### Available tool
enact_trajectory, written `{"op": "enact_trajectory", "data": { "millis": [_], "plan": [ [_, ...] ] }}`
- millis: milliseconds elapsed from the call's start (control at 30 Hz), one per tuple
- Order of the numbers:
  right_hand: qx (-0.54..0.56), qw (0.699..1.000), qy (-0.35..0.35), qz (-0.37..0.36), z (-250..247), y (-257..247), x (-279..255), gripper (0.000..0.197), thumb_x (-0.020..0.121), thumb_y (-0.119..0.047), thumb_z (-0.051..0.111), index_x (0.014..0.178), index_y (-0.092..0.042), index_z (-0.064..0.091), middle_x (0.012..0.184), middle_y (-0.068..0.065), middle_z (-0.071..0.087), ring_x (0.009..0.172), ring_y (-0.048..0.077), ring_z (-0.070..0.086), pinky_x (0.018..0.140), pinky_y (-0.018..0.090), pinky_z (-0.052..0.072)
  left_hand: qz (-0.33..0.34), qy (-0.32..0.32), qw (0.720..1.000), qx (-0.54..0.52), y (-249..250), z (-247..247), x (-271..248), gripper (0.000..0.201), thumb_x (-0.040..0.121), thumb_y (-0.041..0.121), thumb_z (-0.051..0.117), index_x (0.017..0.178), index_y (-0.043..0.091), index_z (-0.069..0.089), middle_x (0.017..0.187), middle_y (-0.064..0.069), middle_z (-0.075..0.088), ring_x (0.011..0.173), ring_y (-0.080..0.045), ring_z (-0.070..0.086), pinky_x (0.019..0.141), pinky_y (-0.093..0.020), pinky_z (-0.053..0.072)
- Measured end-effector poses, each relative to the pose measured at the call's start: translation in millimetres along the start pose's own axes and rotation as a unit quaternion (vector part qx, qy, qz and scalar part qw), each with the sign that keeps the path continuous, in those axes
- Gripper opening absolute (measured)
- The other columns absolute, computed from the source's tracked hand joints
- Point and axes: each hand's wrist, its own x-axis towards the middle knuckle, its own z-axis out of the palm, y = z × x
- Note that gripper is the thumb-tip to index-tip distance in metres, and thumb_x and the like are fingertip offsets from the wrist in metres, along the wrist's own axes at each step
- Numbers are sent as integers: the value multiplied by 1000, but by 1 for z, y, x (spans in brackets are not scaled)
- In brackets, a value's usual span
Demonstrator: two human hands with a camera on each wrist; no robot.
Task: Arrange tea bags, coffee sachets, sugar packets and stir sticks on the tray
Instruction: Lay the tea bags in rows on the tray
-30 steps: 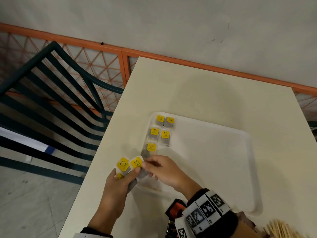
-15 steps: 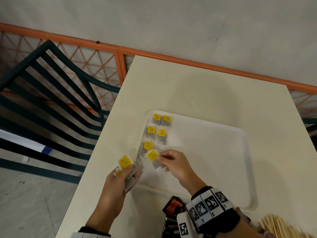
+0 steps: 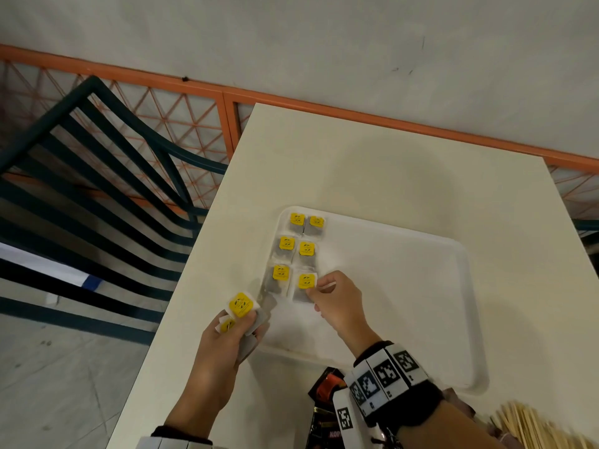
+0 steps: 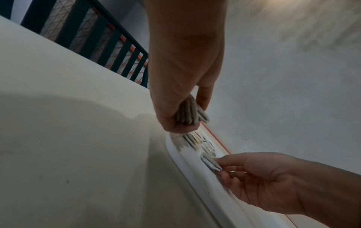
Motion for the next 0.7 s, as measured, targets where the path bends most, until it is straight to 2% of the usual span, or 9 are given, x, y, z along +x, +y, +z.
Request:
{"op": "enact_trajectory", "data": {
  "millis": [133, 200, 267, 333, 367, 467, 567, 633, 700],
  "plan": [
    [-8, 1000, 3, -8, 5, -2, 2, 27, 76, -10, 71, 67, -20, 47, 64, 2, 59, 60, 20, 57, 67, 35, 52, 5, 18, 999, 32, -1, -1, 0, 9, 85, 11, 62, 93, 10, 64, 92, -10, 68, 85, -18, 65, 72, -26, 52],
    [-6, 1000, 4, -15, 6, -4, 0, 27, 77, -9, 70, 68, -18, 46, 62, 3, 57, 55, 19, 55, 65, 36, 52, 6, 21, 999, 40, -1, -1, 0, 11, 84, 11, 64, 95, 9, 64, 91, -10, 69, 84, -18, 65, 72, -26, 50],
    [-30, 999, 10, -35, 6, -3, -1, 23, 79, -13, 69, 73, -15, 47, 63, 1, 55, 58, 16, 53, 60, 29, 49, 11, 18, 998, 53, -2, -1, 0, 15, 83, 11, 65, 97, 8, 64, 89, -8, 69, 82, -17, 65, 70, -25, 51],
    [-76, 994, 22, -70, 5, -5, -6, 20, 81, -19, 68, 81, -13, 49, 66, -1, 52, 61, 12, 49, 53, 13, 38, 12, 17, 998, 59, -3, -1, -1, 16, 82, 11, 66, 97, 7, 64, 88, -8, 68, 75, -14, 66, 67, -23, 52],
    [-87, 992, 19, -91, 6, -7, -10, 18, 83, -22, 66, 84, -13, 51, 68, -2, 51, 61, 11, 48, 52, 10, 34, 12, 15, 998, 59, -4, -1, -1, 16, 81, 10, 66, 96, 7, 64, 86, -8, 68, 71, -11, 66, 63, -21, 53],
    [-66, 987, -88, -113, 9, -14, -27, 15, 86, -29, 62, 90, -14, 63, 69, -10, 54, 63, 3, 49, 61, 12, 38, 5, 7, 998, 55, -6, -1, 0, 16, 80, 8, 67, 96, 7, 65, 86, -8, 70, 69, -9, 67, 58, -16, 53],
    [-34, 974, -210, -84, 16, -14, -41, 7, 86, -24, 64, 92, -20, 66, 75, -13, 58, 73, 5, 54, 77, 24, 47, -4, -6, 998, 63, -8, -3, 0, 16, 81, 11, 66, 97, 7, 66, 87, -11, 68, 76, -15, 64, 63, -21, 52],
    [-26, 971, -225, -71, 21, -11, -45, 6, 84, -19, 66, 87, -22, 62, 72, -11, 58, 68, 5, 54, 72, 21, 47, -13, -11, 998, 63, -9, -6, 0, 18, 83, 16, 64, 99, 7, 65, 90, -15, 67, 82, -20, 63, 69, -26, 51],
    [-23, 972, -226, -56, 25, -6, -47, 7, 84, -15, 66, 83, -20, 60, 66, -8, 57, 57, 1, 53, 58, 11, 43, -20, -4, 998, 59, -10, -10, -1, 18, 87, 18, 60, 102, 9, 65, 96, -17, 68, 90, -26, 64, 73, -29, 52]
  ]
}}
